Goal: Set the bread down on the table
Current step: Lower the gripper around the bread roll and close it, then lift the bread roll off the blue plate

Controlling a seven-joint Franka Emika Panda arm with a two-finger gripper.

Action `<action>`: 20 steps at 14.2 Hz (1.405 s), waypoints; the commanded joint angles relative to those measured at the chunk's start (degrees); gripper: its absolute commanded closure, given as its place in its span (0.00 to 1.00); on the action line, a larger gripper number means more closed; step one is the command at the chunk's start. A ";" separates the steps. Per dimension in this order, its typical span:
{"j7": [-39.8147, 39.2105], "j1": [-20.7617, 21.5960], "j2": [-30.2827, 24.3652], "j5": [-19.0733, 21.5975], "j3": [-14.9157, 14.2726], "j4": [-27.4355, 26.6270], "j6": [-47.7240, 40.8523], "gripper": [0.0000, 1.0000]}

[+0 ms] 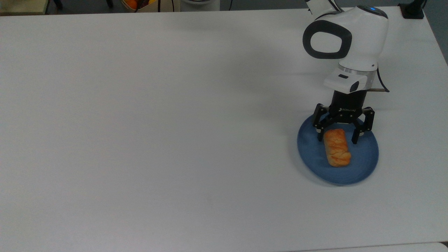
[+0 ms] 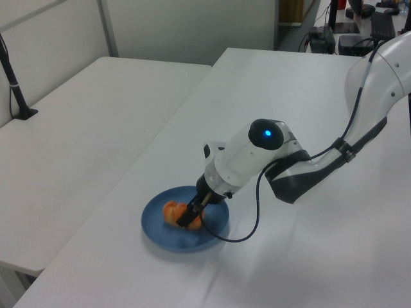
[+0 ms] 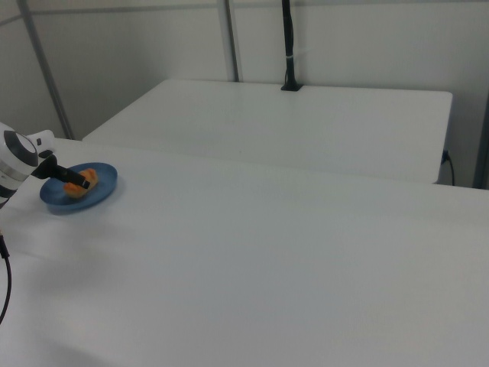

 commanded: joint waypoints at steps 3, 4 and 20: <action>1.36 -0.08 0.85 -3.54 1.47 0.26 0.90 0.36; 1.36 -0.08 0.85 -3.54 1.48 0.17 0.90 0.48; -1.00 -11.40 -17.59 -2.14 5.96 -10.63 -0.50 0.70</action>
